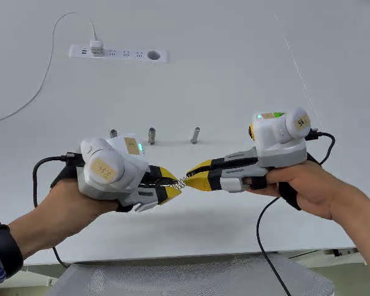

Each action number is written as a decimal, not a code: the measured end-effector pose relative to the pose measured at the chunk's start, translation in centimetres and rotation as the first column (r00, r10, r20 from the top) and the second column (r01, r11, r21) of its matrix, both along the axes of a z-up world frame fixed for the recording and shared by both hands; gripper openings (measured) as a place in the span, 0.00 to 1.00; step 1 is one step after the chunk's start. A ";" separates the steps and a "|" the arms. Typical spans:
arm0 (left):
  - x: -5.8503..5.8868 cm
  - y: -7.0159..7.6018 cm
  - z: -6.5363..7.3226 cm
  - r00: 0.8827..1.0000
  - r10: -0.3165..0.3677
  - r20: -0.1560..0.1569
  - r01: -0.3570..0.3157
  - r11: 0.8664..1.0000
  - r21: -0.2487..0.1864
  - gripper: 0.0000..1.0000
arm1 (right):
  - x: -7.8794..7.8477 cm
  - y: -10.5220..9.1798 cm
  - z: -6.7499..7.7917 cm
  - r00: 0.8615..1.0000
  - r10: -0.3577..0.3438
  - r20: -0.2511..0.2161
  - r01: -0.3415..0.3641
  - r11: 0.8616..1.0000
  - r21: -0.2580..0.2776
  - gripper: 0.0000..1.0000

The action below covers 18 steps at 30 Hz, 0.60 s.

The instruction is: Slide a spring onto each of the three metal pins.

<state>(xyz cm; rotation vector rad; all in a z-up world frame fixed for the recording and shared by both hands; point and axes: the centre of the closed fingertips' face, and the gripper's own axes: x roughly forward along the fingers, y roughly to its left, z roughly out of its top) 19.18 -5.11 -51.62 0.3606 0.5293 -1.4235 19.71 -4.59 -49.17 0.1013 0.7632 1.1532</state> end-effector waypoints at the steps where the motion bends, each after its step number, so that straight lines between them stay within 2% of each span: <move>1: 0.0 -0.1 0.1 1.000 0.000 0.000 0.000 1.000 -0.002 0.10 | 0.0 0.0 0.1 1.000 0.006 0.005 -0.006 1.000 -0.008 0.12; 9: 0.4 -0.8 0.9 1.000 0.007 -0.005 -0.007 0.999 -0.038 0.10 | 0.2 0.0 1.4 0.996 0.068 0.062 -0.062 0.993 -0.097 0.12; 11: 0.5 -0.9 1.1 1.000 0.004 0.003 -0.004 0.999 -0.049 0.10 | 0.2 -0.1 1.7 0.994 0.085 0.071 -0.076 0.990 -0.117 0.12; 14: 0.7 -1.2 1.9 1.000 0.005 0.005 -0.004 0.997 -0.075 0.10 | 0.3 -0.1 2.3 0.988 0.122 0.097 -0.107 0.984 -0.144 0.12; 15: 0.8 -1.4 2.2 1.000 0.001 0.001 -0.001 0.996 -0.089 0.10 | 0.3 -0.2 2.5 0.982 0.148 0.115 -0.128 0.977 -0.169 0.12; 17: 0.8 -1.6 2.7 1.000 -0.001 0.002 0.001 0.995 -0.099 0.10 | 0.0 -0.5 2.5 0.974 0.194 0.118 -0.166 0.963 -0.214 0.13; 18: 0.7 -1.8 2.9 1.000 -0.010 0.010 0.011 0.995 -0.101 0.10 | -0.3 -0.7 2.4 0.967 0.229 0.114 -0.196 0.949 -0.249 0.15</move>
